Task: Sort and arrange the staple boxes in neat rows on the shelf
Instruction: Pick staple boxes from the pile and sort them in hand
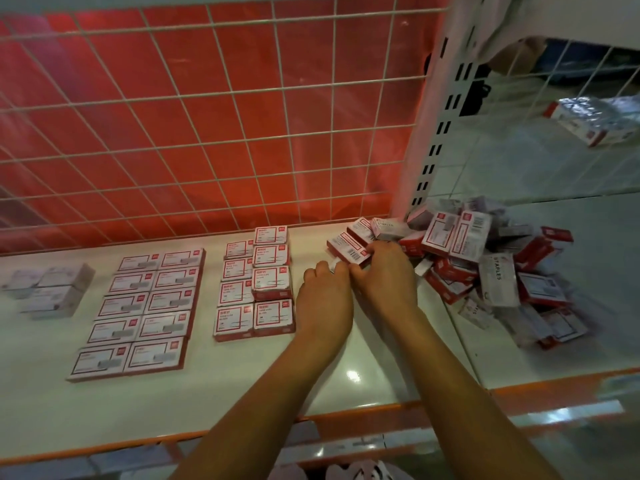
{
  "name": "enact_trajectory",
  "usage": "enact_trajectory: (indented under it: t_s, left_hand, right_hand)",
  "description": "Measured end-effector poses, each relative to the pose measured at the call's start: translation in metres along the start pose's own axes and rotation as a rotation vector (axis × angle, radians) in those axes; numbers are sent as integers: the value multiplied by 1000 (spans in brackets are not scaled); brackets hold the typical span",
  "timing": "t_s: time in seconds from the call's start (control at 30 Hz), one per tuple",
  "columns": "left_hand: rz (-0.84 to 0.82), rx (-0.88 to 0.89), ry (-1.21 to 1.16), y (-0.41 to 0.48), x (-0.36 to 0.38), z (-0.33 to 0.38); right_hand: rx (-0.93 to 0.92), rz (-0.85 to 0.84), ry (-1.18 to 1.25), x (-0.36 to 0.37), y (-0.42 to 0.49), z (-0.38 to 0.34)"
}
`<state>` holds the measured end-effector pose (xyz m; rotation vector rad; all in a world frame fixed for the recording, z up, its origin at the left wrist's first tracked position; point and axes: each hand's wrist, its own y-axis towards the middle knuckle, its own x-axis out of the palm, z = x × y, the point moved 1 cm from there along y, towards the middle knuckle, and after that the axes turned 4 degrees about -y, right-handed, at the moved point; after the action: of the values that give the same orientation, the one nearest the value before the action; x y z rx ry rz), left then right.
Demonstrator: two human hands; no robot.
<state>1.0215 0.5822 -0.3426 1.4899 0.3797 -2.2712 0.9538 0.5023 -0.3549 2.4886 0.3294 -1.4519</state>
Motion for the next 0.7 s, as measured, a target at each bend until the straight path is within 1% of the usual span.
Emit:
enact_trajectory:
  t_s: [0.13, 0.23, 0.33, 0.43, 0.6, 0.7]
  left_hand:
    - [4, 25, -26, -10, 4, -2]
    - [42, 49, -58, -22, 6, -6]
    - [76, 70, -153, -35, 5, -10]
    - [93, 71, -254, -46, 1, -12]
    - [91, 62, -306, -63, -6, -16]
    - [129, 67, -310, -72, -16, -20]
  right_hand:
    - [7, -36, 61, -6, -17, 11]
    - [8, -57, 99, -13, -33, 17]
    - [-12, -61, 134, -20, -48, 23]
    - [13, -113, 250, -29, -59, 27]
    - [60, -170, 470, -49, -68, 28]
    - [56, -186, 597, -61, -73, 24]
